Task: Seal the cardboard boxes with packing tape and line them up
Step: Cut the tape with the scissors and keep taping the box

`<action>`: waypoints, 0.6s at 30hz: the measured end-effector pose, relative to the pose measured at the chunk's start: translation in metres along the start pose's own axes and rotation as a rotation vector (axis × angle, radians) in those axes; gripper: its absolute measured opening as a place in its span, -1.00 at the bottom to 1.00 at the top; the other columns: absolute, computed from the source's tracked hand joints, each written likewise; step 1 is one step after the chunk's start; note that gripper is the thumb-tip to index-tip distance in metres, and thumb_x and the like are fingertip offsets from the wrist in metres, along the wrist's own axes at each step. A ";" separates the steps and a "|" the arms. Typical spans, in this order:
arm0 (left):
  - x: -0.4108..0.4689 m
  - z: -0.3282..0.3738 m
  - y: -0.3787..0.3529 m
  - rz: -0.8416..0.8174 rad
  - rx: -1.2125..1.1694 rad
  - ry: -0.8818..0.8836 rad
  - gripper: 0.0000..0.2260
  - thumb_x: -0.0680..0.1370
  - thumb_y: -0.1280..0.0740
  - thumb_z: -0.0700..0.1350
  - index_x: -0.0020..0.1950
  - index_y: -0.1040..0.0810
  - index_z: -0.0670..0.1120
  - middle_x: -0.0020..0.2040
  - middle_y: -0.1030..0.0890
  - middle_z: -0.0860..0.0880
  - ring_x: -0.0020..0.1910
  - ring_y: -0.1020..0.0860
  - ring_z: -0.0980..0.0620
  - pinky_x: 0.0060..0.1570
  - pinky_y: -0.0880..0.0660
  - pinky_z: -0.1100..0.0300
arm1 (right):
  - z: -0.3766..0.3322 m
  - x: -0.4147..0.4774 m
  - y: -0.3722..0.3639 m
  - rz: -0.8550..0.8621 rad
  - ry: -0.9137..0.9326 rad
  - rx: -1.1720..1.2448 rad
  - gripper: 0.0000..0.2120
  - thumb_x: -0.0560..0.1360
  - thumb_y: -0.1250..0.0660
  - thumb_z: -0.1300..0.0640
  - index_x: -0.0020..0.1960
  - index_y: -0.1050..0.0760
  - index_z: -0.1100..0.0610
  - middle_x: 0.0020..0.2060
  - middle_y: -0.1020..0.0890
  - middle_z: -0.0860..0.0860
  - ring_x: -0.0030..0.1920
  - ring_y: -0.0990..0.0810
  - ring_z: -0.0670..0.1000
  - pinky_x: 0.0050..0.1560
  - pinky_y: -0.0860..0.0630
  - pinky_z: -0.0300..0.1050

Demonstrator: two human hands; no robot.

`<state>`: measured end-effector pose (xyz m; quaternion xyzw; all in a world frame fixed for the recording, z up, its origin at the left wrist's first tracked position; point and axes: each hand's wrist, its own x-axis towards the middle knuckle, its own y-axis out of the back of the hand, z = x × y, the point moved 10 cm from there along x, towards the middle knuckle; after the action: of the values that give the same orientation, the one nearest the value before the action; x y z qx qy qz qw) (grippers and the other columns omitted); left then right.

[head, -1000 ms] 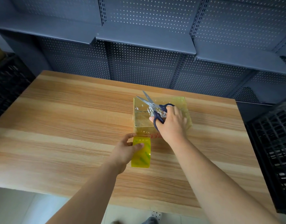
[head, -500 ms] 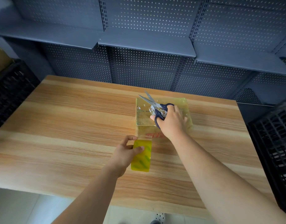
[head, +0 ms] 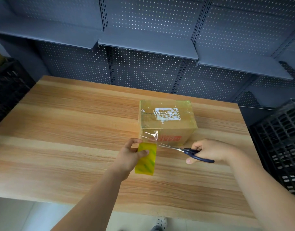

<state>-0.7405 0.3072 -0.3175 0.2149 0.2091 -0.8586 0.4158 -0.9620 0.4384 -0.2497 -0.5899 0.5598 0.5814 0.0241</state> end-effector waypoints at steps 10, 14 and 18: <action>-0.003 0.004 0.004 -0.002 0.027 -0.005 -0.69 0.46 -0.48 -0.28 0.10 -0.49 -0.04 -0.08 -0.68 -0.17 -0.14 -0.65 -0.15 -0.02 -0.59 -0.13 | -0.019 0.037 -0.008 -0.083 0.040 -0.018 -0.38 0.05 -0.46 -0.48 -0.05 -0.59 -0.11 -0.03 -0.65 -0.07 0.00 -0.62 -0.04 0.06 -0.48 -0.11; -0.002 0.003 0.004 0.000 0.025 0.003 -0.70 0.46 -0.48 -0.27 0.10 -0.49 -0.03 -0.10 -0.69 -0.14 -0.13 -0.65 -0.14 0.01 -0.59 -0.14 | -0.030 0.042 -0.006 -0.071 0.056 -0.026 -0.51 0.20 -0.51 -0.38 -0.03 -0.59 -0.09 0.00 -0.66 -0.06 0.04 -0.61 -0.02 0.07 -0.47 -0.11; -0.003 0.004 0.003 0.002 0.023 0.006 -0.68 0.46 -0.48 -0.28 0.12 -0.49 -0.04 -0.11 -0.70 -0.12 -0.15 -0.66 -0.12 -0.03 -0.60 -0.10 | -0.037 0.044 -0.007 -0.079 0.051 -0.024 -0.55 0.22 -0.52 -0.35 -0.07 -0.61 -0.08 -0.06 -0.66 -0.09 -0.08 -0.59 -0.09 -0.05 -0.42 -0.17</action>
<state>-0.7369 0.3053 -0.3135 0.2227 0.2002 -0.8598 0.4137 -0.9462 0.3882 -0.2729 -0.6264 0.5295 0.5714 0.0260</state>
